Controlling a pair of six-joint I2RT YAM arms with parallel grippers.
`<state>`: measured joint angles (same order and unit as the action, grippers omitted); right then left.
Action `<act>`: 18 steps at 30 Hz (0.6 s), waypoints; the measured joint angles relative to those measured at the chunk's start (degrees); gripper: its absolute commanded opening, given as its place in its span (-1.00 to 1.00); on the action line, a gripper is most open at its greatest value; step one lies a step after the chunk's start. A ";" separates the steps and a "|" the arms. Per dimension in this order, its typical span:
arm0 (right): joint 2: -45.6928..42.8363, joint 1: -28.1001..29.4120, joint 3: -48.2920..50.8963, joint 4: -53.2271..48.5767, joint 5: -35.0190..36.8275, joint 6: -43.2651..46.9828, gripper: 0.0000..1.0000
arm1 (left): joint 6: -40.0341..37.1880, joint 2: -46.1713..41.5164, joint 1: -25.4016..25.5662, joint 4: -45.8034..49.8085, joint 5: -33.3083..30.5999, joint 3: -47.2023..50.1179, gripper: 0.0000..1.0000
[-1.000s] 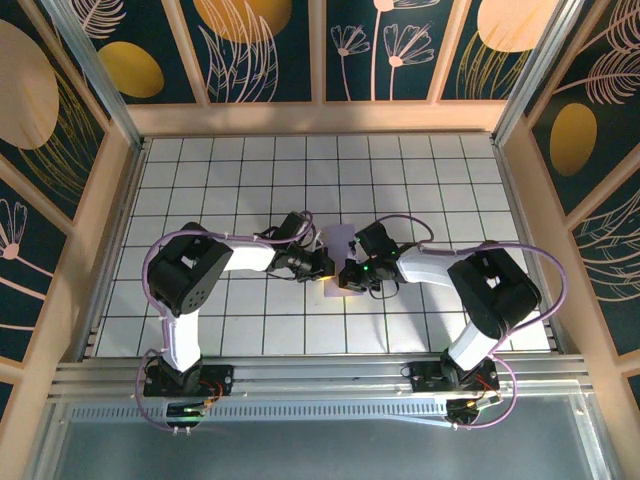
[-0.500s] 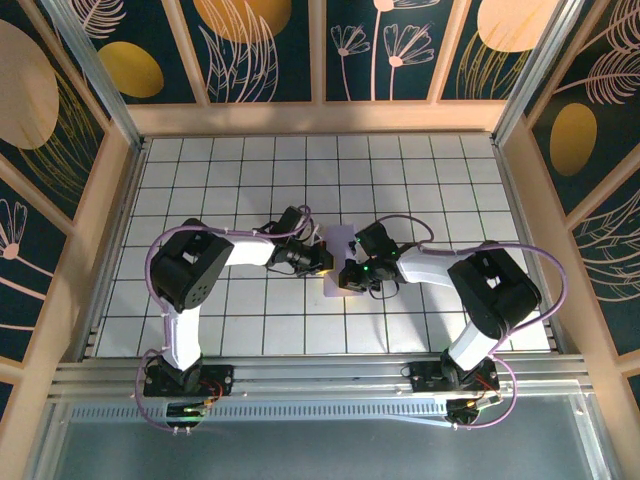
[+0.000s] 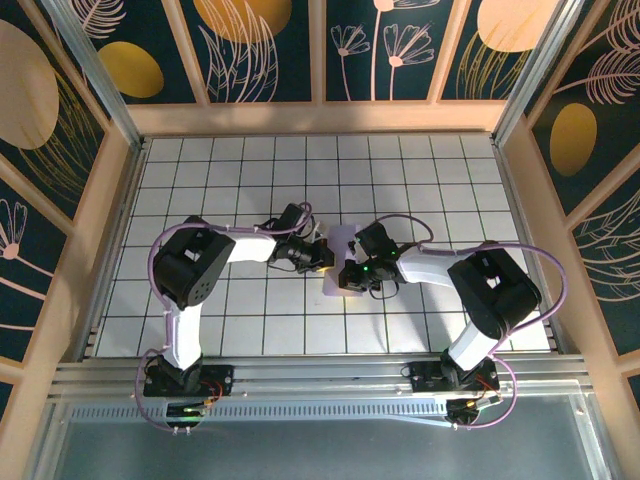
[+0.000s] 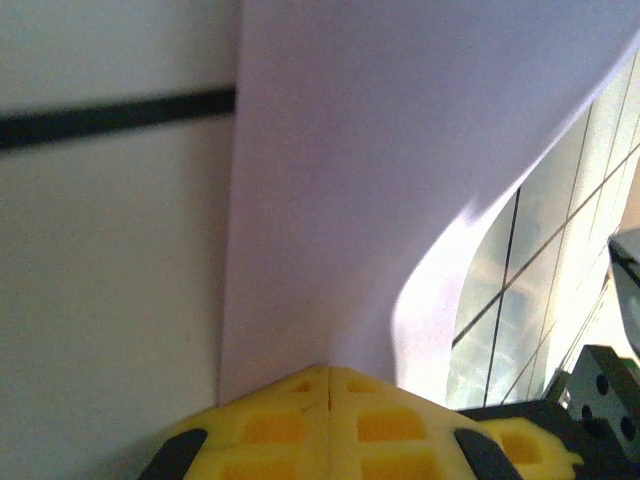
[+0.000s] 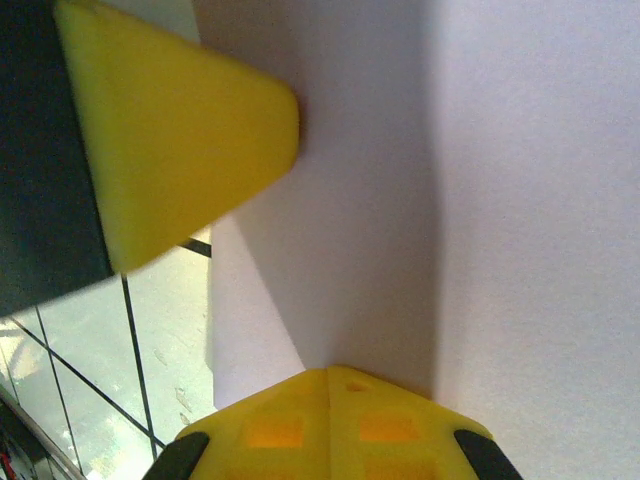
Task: Fold a paper plane with a square sheet of paper (fold left side to right side)
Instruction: First fold the square sheet of paper in half at the center of the table.
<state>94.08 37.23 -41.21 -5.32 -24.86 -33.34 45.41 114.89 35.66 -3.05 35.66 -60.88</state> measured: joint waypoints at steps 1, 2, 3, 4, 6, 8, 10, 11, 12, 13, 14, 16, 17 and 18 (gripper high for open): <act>0.00 0.00 0.00 0.02 0.04 0.00 -1.00 | -0.15 0.26 -0.24 0.22 -0.13 -0.44 -0.95; 0.00 0.00 0.00 0.02 0.09 0.02 -1.00 | -0.35 0.57 -0.59 0.46 -0.33 -1.03 -0.95; 0.00 0.00 0.00 0.04 0.13 0.07 -1.00 | -0.59 0.94 -0.94 0.79 -0.37 -1.70 -0.95; 0.00 0.00 0.00 0.09 0.17 0.17 -1.00 | -0.81 1.29 -1.22 1.14 -0.39 -2.32 -0.95; 0.00 0.00 0.00 0.15 0.26 0.26 -1.00 | -1.22 2.14 -1.73 1.70 -0.68 -3.76 -0.95; 0.00 0.00 0.02 0.22 0.44 0.39 -1.00 | -1.66 2.82 -2.10 2.16 -1.11 -4.94 -0.95; 0.00 -0.07 0.02 0.48 0.81 0.42 -1.00 | -1.92 3.43 -2.34 2.84 -1.20 -6.08 -0.95; 0.00 -0.07 0.02 0.61 1.01 0.42 -1.00 | -2.08 3.69 -2.40 3.19 -1.16 -6.58 -0.95; 0.00 -0.13 0.02 0.76 1.14 0.42 -1.00 | -2.16 3.91 -2.49 3.37 -1.18 -6.93 -0.95; 0.00 -0.17 0.02 0.87 1.31 0.44 -1.00 | -2.29 4.13 -2.60 3.52 -1.20 -7.32 -0.95; 0.00 -0.22 0.09 1.05 1.44 0.44 -1.00 | -2.34 4.37 -2.75 3.61 -1.22 -7.74 -0.95; 0.00 -0.31 0.24 1.29 1.44 0.46 -1.00 | -2.51 4.81 -3.19 3.76 -1.33 -8.46 -0.95; -0.04 -0.39 0.39 1.53 1.40 0.50 -1.00 | -2.60 5.03 -3.50 3.76 -1.51 -8.83 -0.95; -0.07 -0.42 0.50 1.75 1.33 0.63 -1.00 | -2.75 5.22 -3.80 3.74 -1.86 -9.22 -0.95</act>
<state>94.02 36.82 -40.71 -3.57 -23.53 -32.71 42.65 120.11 31.86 0.69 33.80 -70.11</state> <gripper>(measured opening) 0.051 0.045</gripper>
